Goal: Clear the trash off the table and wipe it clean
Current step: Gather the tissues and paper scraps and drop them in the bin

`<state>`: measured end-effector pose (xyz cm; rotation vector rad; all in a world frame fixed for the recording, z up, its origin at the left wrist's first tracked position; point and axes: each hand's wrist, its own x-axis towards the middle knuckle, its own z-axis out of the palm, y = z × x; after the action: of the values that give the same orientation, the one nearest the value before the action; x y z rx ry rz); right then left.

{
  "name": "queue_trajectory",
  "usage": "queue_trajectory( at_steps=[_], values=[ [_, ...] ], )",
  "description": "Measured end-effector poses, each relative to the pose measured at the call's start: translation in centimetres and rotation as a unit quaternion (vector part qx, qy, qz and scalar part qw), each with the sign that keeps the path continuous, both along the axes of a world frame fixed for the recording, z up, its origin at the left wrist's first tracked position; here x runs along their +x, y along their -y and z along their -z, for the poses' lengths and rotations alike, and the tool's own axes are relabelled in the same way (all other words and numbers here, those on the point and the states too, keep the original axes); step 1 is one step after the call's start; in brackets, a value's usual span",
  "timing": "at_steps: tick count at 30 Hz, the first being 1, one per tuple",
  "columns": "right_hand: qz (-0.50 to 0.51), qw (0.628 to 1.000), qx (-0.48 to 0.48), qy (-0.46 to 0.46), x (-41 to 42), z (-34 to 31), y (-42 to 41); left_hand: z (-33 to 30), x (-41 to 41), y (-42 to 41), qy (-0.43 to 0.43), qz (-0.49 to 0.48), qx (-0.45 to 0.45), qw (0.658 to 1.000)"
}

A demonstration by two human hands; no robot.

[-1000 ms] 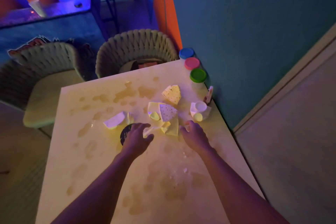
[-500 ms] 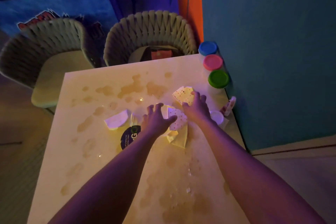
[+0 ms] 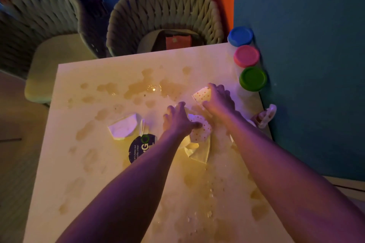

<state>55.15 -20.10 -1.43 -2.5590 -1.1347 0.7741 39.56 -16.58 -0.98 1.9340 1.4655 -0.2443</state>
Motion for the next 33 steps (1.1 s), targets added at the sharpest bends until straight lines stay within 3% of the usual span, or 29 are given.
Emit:
queue_trajectory(
  at_steps=[4,11,17,23,26,33],
  values=[
    [0.019,1.000,0.022,0.009,0.6,0.2,0.2,0.1,0.3,-0.1,0.044,-0.018,-0.013,0.999],
    [0.163,0.975,0.133,-0.079,-0.3,-1.1,1.7,-0.5,0.1,0.3,0.116,-0.035,-0.033,0.992],
    [0.282,0.911,0.250,-0.168,-3.7,-2.9,5.2,-1.1,-0.9,0.6,0.185,-0.109,-0.073,0.974],
    [0.388,0.835,0.237,-0.309,-7.4,-2.1,9.6,-1.5,-3.4,0.8,0.226,-0.117,-0.090,0.963],
    [0.396,0.809,0.213,-0.379,-9.1,-1.3,11.3,-2.3,-5.6,1.3,0.260,-0.157,-0.114,0.946],
    [0.352,0.704,0.180,-0.590,-13.7,-3.3,13.3,-4.3,-12.3,4.4,0.324,-0.222,-0.155,0.907]
  ],
)
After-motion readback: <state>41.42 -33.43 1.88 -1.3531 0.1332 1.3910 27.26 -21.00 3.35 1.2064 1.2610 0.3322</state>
